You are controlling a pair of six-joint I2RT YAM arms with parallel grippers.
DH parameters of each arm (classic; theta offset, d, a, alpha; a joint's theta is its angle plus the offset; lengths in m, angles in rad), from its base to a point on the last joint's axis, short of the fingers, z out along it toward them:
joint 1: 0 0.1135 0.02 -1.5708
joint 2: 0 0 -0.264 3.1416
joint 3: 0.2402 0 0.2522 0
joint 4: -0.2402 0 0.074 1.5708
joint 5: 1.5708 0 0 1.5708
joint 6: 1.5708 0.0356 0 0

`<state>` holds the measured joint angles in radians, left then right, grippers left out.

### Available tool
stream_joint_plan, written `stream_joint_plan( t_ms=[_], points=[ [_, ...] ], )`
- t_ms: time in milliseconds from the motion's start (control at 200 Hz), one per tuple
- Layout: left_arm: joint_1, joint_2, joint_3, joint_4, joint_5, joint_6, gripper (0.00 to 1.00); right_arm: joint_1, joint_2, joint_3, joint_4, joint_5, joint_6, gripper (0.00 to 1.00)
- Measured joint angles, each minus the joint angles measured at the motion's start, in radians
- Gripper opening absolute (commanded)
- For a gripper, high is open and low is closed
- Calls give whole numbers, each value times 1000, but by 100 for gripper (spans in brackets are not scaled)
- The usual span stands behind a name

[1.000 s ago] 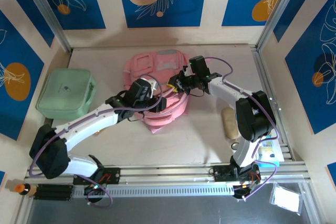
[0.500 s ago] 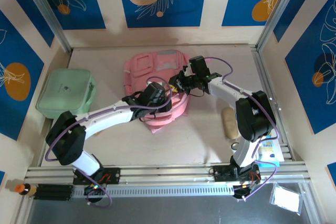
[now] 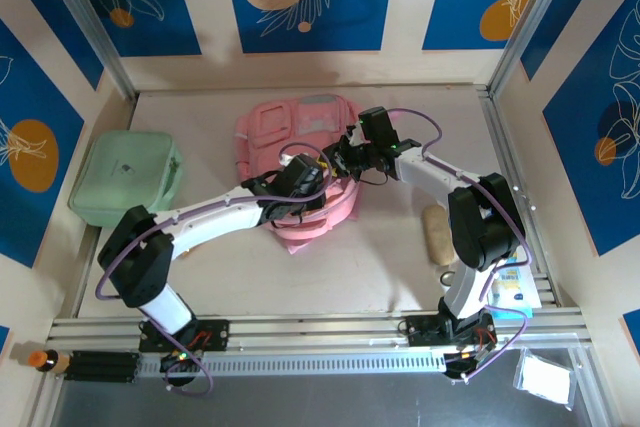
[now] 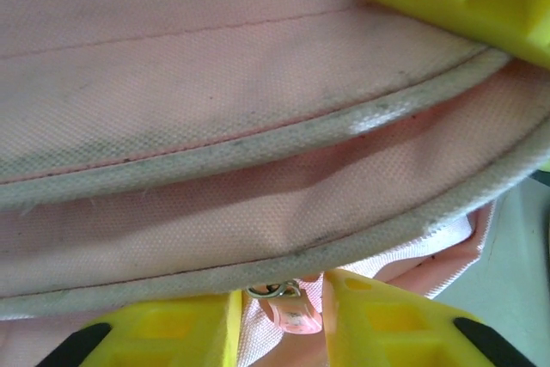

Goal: Pack the student bag

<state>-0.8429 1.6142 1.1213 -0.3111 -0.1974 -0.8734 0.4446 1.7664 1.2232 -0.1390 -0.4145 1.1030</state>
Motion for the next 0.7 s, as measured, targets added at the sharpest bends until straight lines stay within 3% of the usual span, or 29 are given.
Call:
stream_joint_plan(
  t_ms=[400, 700],
  points=[
    [0, -3, 2, -22, -14, -9, 12, 0, 0, 0, 0, 0, -7, 18],
    [12, -69, -52, -34, -22, -9, 11, 0, 0, 0, 0, -2, -14, 18]
  ],
)
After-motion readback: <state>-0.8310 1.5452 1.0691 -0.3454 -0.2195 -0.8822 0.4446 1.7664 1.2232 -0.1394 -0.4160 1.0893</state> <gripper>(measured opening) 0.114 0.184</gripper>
